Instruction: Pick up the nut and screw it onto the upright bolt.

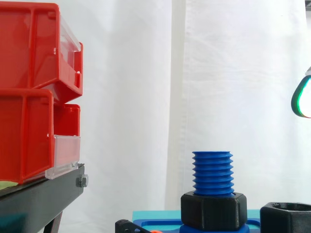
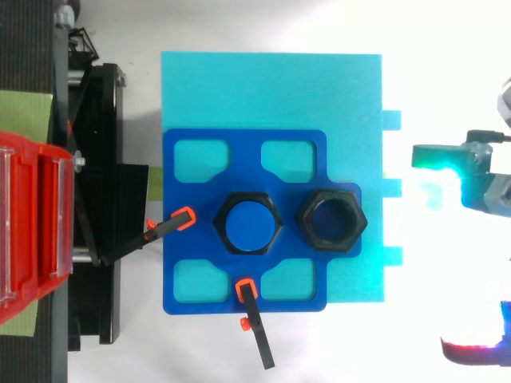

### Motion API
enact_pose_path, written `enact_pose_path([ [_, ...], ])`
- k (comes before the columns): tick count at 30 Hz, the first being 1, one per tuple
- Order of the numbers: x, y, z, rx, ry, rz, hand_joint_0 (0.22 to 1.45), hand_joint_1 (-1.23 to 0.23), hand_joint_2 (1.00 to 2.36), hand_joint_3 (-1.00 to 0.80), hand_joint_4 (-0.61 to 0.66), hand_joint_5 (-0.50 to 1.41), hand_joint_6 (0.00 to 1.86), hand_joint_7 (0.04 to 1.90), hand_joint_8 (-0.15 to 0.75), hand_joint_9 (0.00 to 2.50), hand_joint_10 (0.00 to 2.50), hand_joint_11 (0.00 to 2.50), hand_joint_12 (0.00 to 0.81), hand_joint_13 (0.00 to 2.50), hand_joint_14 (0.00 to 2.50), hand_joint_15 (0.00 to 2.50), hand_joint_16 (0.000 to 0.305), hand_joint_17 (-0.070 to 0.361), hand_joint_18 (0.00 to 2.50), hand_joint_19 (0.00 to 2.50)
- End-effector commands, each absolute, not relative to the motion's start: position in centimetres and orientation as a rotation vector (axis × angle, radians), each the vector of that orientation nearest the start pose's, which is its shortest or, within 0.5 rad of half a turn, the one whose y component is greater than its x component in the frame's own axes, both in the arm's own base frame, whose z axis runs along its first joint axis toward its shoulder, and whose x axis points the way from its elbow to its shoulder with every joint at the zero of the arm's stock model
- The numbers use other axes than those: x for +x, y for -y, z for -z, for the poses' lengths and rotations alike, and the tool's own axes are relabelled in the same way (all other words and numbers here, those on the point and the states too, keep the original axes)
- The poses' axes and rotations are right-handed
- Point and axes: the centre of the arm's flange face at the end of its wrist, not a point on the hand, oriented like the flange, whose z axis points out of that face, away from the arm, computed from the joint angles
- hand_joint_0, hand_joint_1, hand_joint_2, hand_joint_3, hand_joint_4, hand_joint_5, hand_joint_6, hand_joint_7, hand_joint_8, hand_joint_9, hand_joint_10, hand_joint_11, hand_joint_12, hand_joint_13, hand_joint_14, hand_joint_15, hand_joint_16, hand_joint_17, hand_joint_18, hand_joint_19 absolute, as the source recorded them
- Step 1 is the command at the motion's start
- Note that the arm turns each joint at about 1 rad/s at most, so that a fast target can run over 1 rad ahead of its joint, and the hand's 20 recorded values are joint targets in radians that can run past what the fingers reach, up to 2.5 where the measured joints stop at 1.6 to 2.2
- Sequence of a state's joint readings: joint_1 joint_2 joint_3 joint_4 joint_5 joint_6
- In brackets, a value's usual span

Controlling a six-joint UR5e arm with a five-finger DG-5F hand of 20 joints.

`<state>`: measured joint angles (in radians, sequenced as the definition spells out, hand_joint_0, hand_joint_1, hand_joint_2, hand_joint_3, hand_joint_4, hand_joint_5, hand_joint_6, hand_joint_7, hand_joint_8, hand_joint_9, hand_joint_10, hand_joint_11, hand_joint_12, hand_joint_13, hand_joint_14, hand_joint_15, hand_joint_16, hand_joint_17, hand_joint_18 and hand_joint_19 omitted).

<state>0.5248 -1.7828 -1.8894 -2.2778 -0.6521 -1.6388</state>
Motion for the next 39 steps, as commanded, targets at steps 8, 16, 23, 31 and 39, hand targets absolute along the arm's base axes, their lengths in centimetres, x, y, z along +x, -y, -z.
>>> enact_pose_path([
  [8,56.7,-8.8,-29.7,0.545,-1.281,0.236,0.37,-0.72,1.00,-0.50,0.11,-0.30,0.50,0.63,0.243,0.00,0.00,0.00,0.403,0.00,0.00,0.00,0.063,0.143,0.00,0.00],
  [16,57.3,-9.1,-27.7,0.585,-1.289,0.272,0.37,-0.70,1.00,-0.50,0.13,-0.30,0.50,0.64,0.247,0.00,0.00,0.00,0.404,0.00,0.00,0.00,0.064,0.143,0.00,0.00],
  [23,57.8,-9.4,-27.3,0.590,-1.292,0.284,0.38,-0.70,1.00,-0.50,0.14,-0.30,0.50,0.65,0.250,0.00,0.00,0.00,0.400,0.00,0.00,0.00,0.063,0.143,0.00,0.00],
  [31,59.3,-10.1,-25.2,0.596,-1.285,0.285,0.39,-0.76,1.00,-0.50,0.14,-0.30,0.50,0.66,0.245,0.00,0.00,0.00,0.398,0.00,0.00,0.00,0.064,0.143,0.00,0.00],
  [39,59.6,-9.8,-24.5,0.562,-1.306,0.297,0.39,-0.77,1.00,-0.50,0.19,-0.29,0.50,0.70,0.264,0.05,0.00,0.00,0.405,0.00,0.00,0.00,0.064,0.143,0.00,0.00],
])
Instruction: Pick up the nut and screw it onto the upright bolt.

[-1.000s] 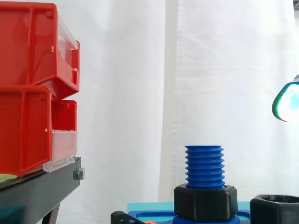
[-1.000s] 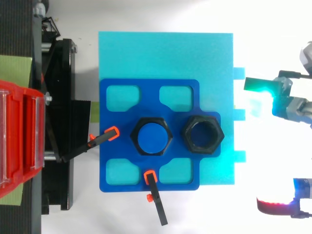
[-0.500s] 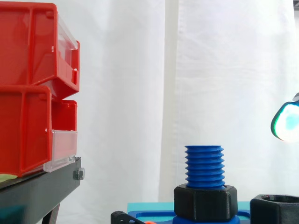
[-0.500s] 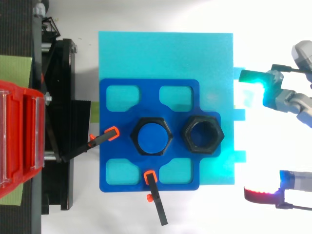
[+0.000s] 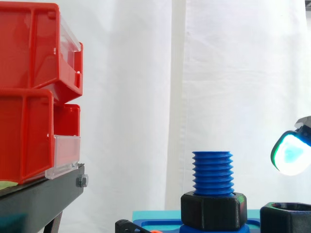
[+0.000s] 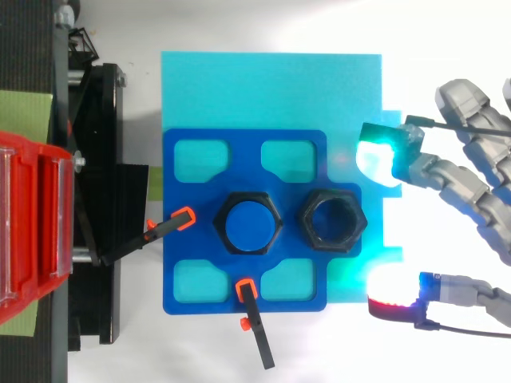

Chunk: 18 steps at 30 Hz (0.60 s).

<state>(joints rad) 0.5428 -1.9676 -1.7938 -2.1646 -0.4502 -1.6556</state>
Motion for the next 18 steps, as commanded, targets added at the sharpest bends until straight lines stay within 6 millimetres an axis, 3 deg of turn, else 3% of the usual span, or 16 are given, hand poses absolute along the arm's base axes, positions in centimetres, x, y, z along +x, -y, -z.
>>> enact_pose_path([
  [1,59.6,-9.8,-24.5,0.562,-1.306,0.297,0.39,-0.77,1.00,-0.50,0.19,-0.29,0.50,0.70,0.266,0.06,0.00,0.00,0.407,0.00,0.00,0.00,0.064,0.144,0.00,0.00],
  [11,60.7,-10.1,-23.2,0.546,-1.312,0.295,0.38,-0.71,1.00,-0.50,0.20,-0.28,0.50,0.71,0.278,0.09,0.00,0.00,0.415,0.00,0.00,0.00,0.065,0.147,0.00,0.00],
  [18,61.7,-10.4,-24.4,0.549,-1.314,0.301,0.37,-0.69,1.00,-0.50,0.20,-0.28,0.50,0.71,0.286,0.09,0.00,0.00,0.424,0.00,0.00,0.00,0.067,0.150,0.00,0.00],
])
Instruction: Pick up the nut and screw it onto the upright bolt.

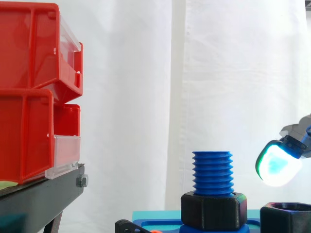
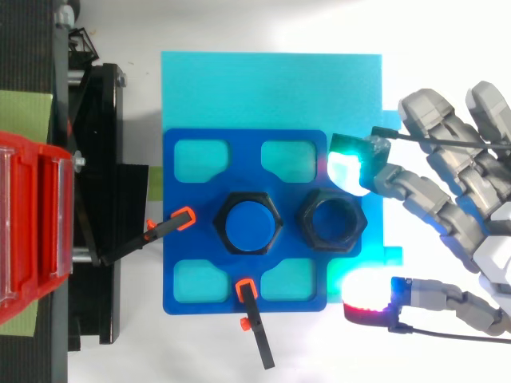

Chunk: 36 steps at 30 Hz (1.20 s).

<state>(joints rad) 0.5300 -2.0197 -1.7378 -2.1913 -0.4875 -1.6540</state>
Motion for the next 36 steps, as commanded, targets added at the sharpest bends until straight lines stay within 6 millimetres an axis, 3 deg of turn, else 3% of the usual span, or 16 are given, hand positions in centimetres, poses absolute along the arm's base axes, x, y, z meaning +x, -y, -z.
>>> enact_pose_path([
  [1,61.7,-10.4,-24.4,0.549,-1.315,0.302,0.37,-0.68,1.00,-0.50,0.20,-0.28,0.50,0.71,0.288,0.10,0.00,0.00,0.424,0.00,0.00,0.00,0.067,0.151,0.00,0.00],
  [19,62.2,-9.8,-23.8,0.580,-1.320,0.330,0.39,-0.52,1.00,-0.50,0.23,-0.26,0.50,0.72,0.299,0.24,0.00,0.00,0.425,0.06,0.00,0.00,0.065,0.146,0.00,0.00],
  [24,62.3,-9.9,-22.7,0.575,-1.330,0.333,0.40,-0.51,1.00,-0.50,0.23,-0.26,0.50,0.72,0.300,0.25,0.00,0.00,0.423,0.06,0.00,0.00,0.065,0.146,0.00,0.00],
  [30,62.7,-10.2,-23.5,0.571,-1.342,0.341,0.39,-0.49,1.00,-0.50,0.23,-0.26,0.50,0.73,0.302,0.24,0.00,0.00,0.426,0.06,0.00,0.00,0.065,0.147,0.00,0.00],
  [36,62.7,-10.4,-23.5,0.583,-1.340,0.325,0.35,-0.67,1.00,-0.50,0.22,-0.27,0.50,0.73,0.302,0.19,0.00,0.00,0.439,0.04,0.00,0.00,0.069,0.154,0.00,0.00],
])
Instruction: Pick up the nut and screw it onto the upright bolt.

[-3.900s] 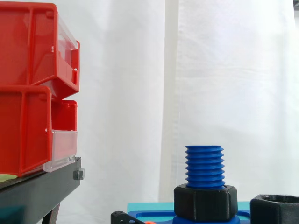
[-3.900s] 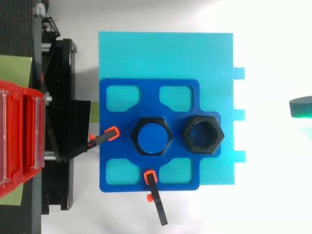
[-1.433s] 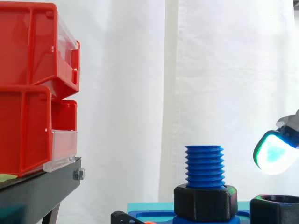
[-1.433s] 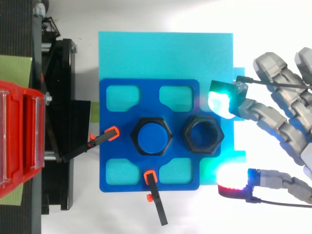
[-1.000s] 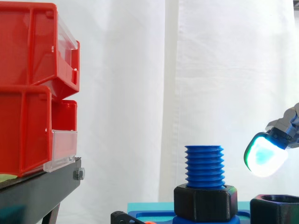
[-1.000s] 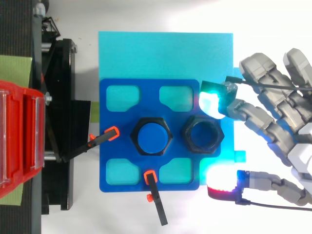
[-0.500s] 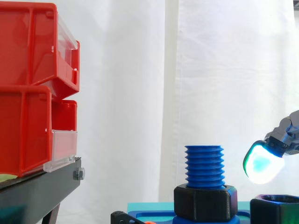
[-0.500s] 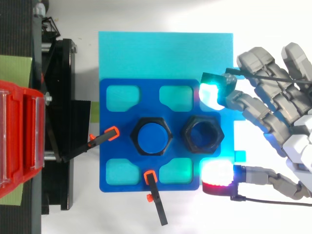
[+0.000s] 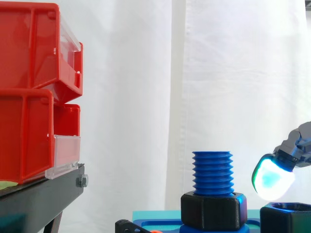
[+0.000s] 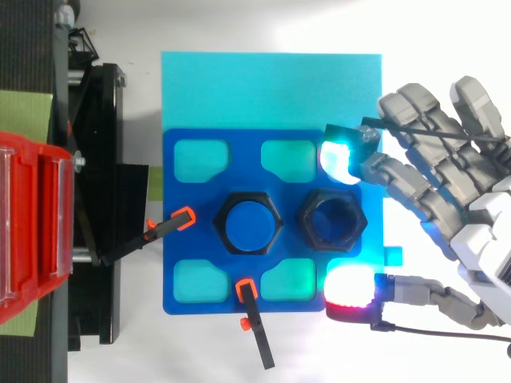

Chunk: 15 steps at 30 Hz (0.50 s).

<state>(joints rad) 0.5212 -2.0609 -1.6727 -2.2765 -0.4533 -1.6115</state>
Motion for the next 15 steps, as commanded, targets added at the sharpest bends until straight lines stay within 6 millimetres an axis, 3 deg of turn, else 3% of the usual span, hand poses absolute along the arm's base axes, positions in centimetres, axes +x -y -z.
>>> enact_pose_path([
  [1,62.65,-10.40,-23.55,0.583,-1.339,0.325,0.35,-0.69,1.00,-0.50,0.22,-0.28,0.50,0.73,0.300,0.18,0.00,0.00,0.439,0.03,0.00,0.00,0.068,0.153,0.00,0.00],
  [6,62.60,-10.69,-23.55,0.579,-1.341,0.323,0.35,-0.73,1.00,-0.50,0.21,-0.29,0.50,0.73,0.289,0.11,0.00,0.00,0.438,0.00,0.00,0.00,0.068,0.154,0.00,0.00],
  [8,62.60,-10.69,-23.55,0.579,-1.341,0.323,0.32,-0.64,1.00,-0.50,0.21,-0.30,0.50,0.75,0.294,0.08,0.00,0.00,0.449,0.00,0.00,0.00,0.071,0.159,0.00,0.00],
  [15,62.74,-10.88,-23.68,0.579,-1.339,0.317,0.32,-0.59,1.00,-0.50,0.21,-0.30,0.50,0.74,0.299,0.08,0.00,0.00,0.454,0.00,0.00,0.00,0.072,0.161,0.00,0.00],
])
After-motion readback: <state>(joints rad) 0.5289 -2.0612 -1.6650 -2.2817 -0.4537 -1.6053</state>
